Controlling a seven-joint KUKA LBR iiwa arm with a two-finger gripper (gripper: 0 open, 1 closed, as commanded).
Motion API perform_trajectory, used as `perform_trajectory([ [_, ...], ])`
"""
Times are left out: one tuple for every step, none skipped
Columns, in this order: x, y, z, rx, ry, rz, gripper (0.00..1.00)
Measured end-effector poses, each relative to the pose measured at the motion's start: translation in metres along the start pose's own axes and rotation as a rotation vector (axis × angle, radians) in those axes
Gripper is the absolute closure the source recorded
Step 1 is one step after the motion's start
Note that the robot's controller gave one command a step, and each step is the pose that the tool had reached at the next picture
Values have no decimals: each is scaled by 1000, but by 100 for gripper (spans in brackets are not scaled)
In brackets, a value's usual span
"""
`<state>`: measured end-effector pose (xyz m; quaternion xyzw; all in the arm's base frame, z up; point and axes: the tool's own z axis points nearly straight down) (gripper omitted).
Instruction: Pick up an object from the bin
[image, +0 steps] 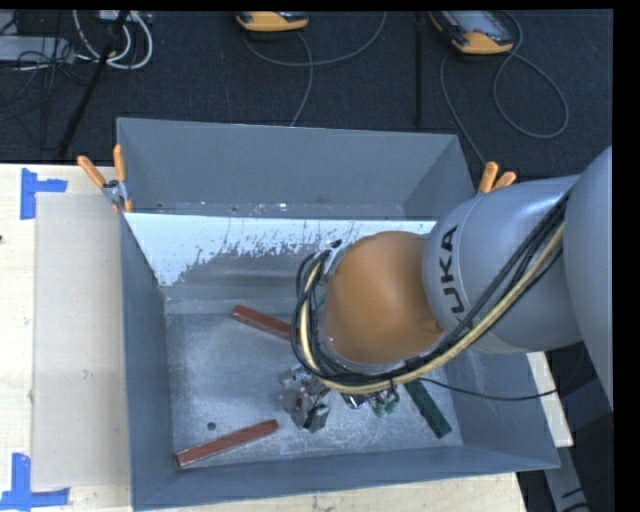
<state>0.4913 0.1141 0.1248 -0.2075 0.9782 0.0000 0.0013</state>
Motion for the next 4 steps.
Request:
perform_trajectory([
  [0,1,3,-1,3,1,0],
  [-21,-28,57,-3,4,-363,0],
  [-21,-28,56,-3,3,-360,100],
  [-66,-48,-78,3,-7,-369,100],
])
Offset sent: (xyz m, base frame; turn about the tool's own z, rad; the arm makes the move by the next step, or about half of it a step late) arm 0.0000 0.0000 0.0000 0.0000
